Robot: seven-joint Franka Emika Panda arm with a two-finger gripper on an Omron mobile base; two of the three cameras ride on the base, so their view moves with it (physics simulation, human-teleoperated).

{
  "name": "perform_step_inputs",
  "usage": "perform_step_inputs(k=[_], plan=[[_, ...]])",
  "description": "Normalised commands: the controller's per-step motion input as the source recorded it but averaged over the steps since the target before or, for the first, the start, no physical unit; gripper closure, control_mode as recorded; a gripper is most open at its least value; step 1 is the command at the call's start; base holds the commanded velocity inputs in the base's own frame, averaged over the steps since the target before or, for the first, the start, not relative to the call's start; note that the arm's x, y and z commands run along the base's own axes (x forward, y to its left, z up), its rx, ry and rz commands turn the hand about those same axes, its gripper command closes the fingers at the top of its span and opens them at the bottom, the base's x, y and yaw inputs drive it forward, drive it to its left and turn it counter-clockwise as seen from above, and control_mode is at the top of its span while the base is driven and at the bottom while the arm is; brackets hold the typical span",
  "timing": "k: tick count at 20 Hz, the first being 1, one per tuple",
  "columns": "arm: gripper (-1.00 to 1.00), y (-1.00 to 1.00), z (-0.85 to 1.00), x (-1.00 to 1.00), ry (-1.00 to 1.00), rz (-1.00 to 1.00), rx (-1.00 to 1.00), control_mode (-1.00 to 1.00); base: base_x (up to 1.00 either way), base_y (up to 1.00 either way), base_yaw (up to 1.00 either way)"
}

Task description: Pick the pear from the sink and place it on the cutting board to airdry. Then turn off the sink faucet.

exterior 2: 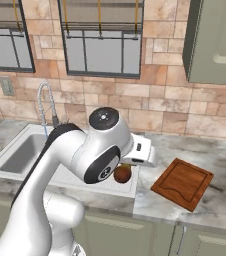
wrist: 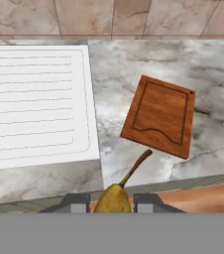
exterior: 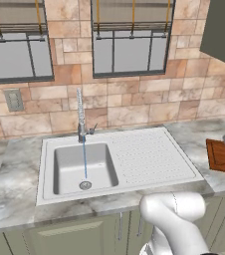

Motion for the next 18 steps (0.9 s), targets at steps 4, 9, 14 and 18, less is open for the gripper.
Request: perform_step_inputs(k=[4, 9, 14, 18], plan=[[1.0, -0.34, 0.0, 0.0, 0.0, 0.0, 0.0, -1.0, 0.0, 0.0, 0.0], [1.0, -0.21, 0.0, 0.0, 0.0, 0.0, 0.0, -1.0, 0.0, 0.0, 0.0], [1.0, -0.2, 0.0, 0.02, 0.0, 0.0, -0.01, -1.0, 0.0, 0.0, 0.0], [1.0, -0.15, 0.0, 0.1, 0.0, 0.0, 0.0, -1.0, 0.0, 0.0, 0.0]])
